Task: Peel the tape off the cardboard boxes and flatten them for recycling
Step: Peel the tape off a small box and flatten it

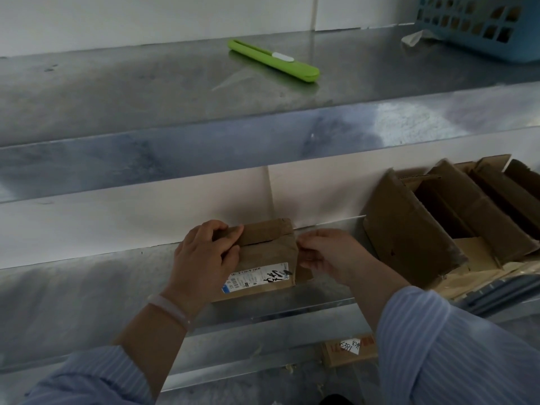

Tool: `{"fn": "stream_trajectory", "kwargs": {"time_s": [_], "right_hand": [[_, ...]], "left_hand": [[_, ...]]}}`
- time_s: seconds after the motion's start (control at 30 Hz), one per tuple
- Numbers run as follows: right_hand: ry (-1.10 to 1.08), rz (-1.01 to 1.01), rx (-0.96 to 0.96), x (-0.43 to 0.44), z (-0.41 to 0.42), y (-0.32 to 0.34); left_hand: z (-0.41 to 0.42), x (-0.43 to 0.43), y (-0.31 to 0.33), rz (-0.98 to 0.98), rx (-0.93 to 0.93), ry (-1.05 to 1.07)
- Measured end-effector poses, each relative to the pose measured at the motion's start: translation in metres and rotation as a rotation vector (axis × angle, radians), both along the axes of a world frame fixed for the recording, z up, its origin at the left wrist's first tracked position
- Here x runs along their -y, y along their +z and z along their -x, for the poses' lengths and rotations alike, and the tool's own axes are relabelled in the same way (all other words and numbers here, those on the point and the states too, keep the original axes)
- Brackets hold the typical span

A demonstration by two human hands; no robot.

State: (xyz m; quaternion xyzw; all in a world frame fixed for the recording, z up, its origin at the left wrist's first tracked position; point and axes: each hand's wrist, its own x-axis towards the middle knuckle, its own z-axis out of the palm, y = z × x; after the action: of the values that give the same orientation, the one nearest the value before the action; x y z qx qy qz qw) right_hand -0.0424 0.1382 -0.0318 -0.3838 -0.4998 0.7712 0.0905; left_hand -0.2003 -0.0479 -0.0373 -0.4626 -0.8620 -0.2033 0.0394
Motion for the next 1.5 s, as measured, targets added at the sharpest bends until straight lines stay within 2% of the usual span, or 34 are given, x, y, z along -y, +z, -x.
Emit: {"fn": "stream_trajectory", "kwargs": {"time_s": [0.07, 0.13, 0.23, 0.33, 0.5, 0.67, 0.83, 0.97, 1.1, 1.17, 1.27, 1.33, 1.5], "right_hand": [[-0.024, -0.063, 0.01, 0.0, 0.002, -0.003], [-0.062, -0.044, -0.012, 0.001, 0.004, -0.006], [-0.072, 0.107, -0.063, 0.003, 0.003, -0.009], [0.017, 0.216, -0.076, 0.001, 0.0, -0.006], [0.068, 0.175, -0.011, -0.001, -0.003, 0.0], [0.024, 0.157, -0.06, 0.001, -0.001, -0.006], [-0.033, -0.06, -0.043, 0.0, 0.008, -0.013], [0.01, -0.518, 0.207, -0.006, 0.004, -0.034], [0.005, -0.607, 0.224, -0.001, -0.002, -0.047], [-0.039, -0.492, 0.165, -0.001, 0.001, -0.048], [-0.09, -0.087, -0.049, -0.002, 0.0, -0.043], [-0.092, 0.081, -0.139, -0.002, -0.007, -0.034], [-0.013, 0.191, -0.14, 0.0, -0.01, -0.019]], "left_hand": [[0.0, 0.0, 0.0, -0.003, 0.008, 0.001], [0.0, 0.0, 0.0, -0.003, 0.015, 0.003], [-0.001, 0.0, 0.001, 0.006, 0.028, 0.004], [-0.001, 0.001, 0.003, 0.009, 0.042, -0.001], [0.001, 0.0, 0.002, 0.029, 0.033, -0.006], [0.0, 0.001, 0.002, 0.024, 0.034, -0.007], [-0.002, 0.001, 0.005, 0.022, 0.03, -0.015], [-0.002, 0.002, 0.004, 0.016, 0.019, -0.008], [-0.001, 0.003, 0.001, -0.004, 0.014, -0.007], [-0.001, 0.002, 0.001, 0.001, 0.01, -0.014], [0.0, 0.002, 0.001, 0.02, 0.005, -0.017], [0.0, 0.002, 0.001, 0.027, 0.005, -0.016], [0.001, 0.002, 0.0, 0.003, -0.006, -0.021]]}}
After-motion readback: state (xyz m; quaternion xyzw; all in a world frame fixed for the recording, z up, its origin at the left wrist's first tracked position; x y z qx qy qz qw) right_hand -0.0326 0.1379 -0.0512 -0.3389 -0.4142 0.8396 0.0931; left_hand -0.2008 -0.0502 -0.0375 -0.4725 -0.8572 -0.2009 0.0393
